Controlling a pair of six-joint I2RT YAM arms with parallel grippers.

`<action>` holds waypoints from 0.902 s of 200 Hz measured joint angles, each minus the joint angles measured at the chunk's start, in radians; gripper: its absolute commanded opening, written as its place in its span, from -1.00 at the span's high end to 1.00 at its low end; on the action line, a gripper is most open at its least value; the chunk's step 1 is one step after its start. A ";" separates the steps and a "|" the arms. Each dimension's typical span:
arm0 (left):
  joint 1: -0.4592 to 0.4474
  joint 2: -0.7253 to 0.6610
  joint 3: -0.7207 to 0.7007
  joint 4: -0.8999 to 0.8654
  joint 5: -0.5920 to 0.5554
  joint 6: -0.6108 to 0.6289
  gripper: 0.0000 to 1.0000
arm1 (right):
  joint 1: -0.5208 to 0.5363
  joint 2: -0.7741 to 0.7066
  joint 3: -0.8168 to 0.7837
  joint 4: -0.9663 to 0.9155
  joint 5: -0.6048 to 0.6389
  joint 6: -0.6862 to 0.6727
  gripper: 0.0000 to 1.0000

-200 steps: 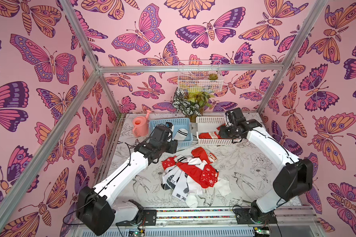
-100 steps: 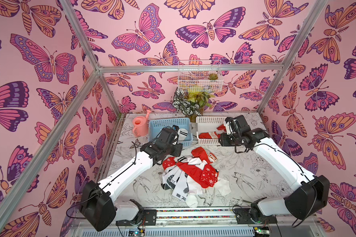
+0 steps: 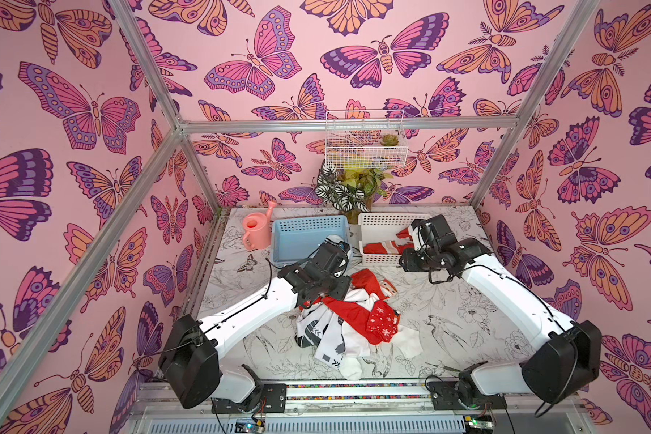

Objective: Sort the socks into the basket by color
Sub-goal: Pick up the sock at the center of the board.

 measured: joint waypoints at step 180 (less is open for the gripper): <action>-0.118 0.223 0.065 0.000 -0.079 -0.008 -0.16 | -0.032 -0.031 -0.058 0.023 -0.030 0.007 0.10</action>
